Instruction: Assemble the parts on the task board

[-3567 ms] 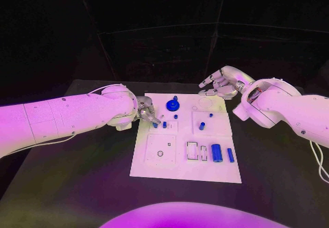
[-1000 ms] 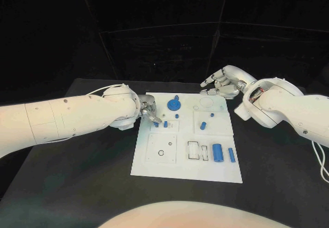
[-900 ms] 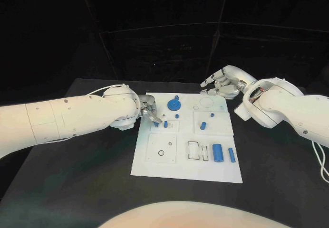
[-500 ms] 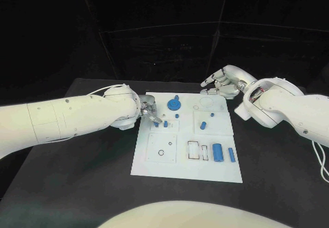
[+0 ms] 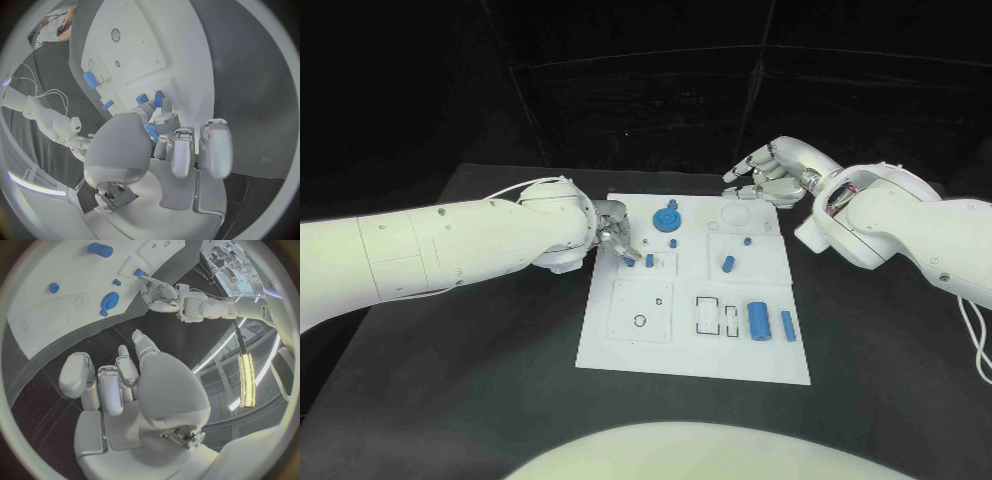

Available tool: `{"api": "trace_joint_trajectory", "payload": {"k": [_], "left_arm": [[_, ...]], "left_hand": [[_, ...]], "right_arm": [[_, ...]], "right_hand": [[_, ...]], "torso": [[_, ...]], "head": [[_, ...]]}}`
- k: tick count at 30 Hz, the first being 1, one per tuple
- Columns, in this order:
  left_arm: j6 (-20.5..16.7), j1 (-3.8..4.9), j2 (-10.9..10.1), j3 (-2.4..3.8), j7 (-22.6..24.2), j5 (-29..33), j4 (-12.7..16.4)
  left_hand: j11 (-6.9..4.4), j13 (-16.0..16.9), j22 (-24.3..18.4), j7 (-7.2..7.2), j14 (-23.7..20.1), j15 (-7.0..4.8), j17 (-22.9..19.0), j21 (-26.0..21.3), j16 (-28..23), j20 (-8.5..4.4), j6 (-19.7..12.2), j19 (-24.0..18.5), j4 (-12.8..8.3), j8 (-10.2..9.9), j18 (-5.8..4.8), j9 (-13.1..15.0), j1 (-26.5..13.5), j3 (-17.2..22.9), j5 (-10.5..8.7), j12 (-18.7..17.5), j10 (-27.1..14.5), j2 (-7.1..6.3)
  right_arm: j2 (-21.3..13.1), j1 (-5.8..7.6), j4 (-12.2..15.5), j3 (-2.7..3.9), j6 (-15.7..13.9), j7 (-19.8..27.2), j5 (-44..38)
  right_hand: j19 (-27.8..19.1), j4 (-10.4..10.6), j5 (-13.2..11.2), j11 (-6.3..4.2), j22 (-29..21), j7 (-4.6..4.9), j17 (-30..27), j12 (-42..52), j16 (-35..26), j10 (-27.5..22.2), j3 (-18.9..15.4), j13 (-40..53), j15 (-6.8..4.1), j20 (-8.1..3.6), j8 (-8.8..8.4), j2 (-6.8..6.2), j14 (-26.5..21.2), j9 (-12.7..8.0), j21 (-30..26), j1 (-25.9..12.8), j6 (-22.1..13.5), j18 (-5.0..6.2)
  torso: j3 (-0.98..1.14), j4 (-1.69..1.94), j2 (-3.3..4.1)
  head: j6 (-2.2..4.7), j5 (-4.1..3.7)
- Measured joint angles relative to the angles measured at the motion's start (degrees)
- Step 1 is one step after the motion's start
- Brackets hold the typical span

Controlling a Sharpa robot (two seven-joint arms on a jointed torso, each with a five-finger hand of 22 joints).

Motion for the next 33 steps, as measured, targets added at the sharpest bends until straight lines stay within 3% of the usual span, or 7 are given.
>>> {"api": "trace_joint_trajectory", "payload": {"k": [20,26,29,33], "left_arm": [[0.6,0.00,-0.1,0.02,0.0,0.0,-0.2],[0.7,-0.03,-0.1,0.00,0.0,0.1,-0.3],[0.7,-0.04,-0.1,-0.01,0.0,0.1,-0.4],[0.8,-0.05,-0.2,-0.02,0.0,0.1,-0.6]], "left_hand": [[-0.25,0.6,0.0,-0.02,0.0,0.00,0.0,0.0,0.0,0.00,0.2,0.0,0.1,0.3,0.00,-0.1,-0.7,0.8,-0.01,0.1,0.4,-0.03],[-0.55,0.9,0.0,-0.54,0.0,0.00,0.0,0.2,0.0,0.00,0.8,0.0,-3.6,0.8,0.01,-0.1,-4.9,5.2,-0.03,0.5,0.7,-1.01],[-0.65,1.0,0.0,-0.83,0.0,0.00,0.0,0.3,0.0,0.00,1.0,0.0,-3.9,1.1,0.00,-0.1,-7.0,5.4,-0.03,0.5,0.8,-1.16],[-0.88,1.0,0.0,-1.03,0.0,0.00,0.0,0.3,0.0,0.00,1.3,0.0,-2.2,1.2,0.00,-0.2,-8.9,3.7,0.01,0.5,1.0,-0.95]], "right_arm": [[-0.1,0.00,0.0,0.00,0.0,0.0,0.0],[-0.1,0.00,0.0,0.00,0.0,0.0,0.0],[-0.1,0.00,0.0,0.00,0.0,0.0,0.0],[-0.1,0.00,0.0,0.00,0.0,0.0,0.0]], "right_hand": [[0.0,0.3,0.0,0.00,0.0,0.00,0.0,0.0,0.0,0.0,0.0,0.0,0.00,0.00,0.00,0.00,0.0,0.0,0.0,0.0,0.0,0.00],[0.0,0.3,0.0,0.00,0.0,0.00,0.0,0.0,0.0,0.0,0.0,0.0,0.00,0.00,0.00,0.00,0.0,0.0,0.0,0.0,0.0,0.00],[0.0,0.3,0.0,0.00,0.0,0.00,0.0,0.0,0.0,0.0,0.0,0.0,0.00,0.00,0.00,0.00,0.0,0.0,0.0,0.0,0.0,0.00],[0.0,0.3,0.0,0.00,0.0,0.00,0.0,0.0,0.0,0.0,0.0,0.0,0.00,0.00,0.00,0.00,0.0,0.0,0.0,0.0,0.0,0.00]], "torso": [[-0.02,-0.02,0.03],[-0.02,-0.02,0.03],[-0.02,-0.02,0.03],[0.00,-0.02,0.03]], "head": [[-0.15,-0.07],[-0.20,-0.10],[-0.24,-0.10],[-0.23,-0.09]]}}
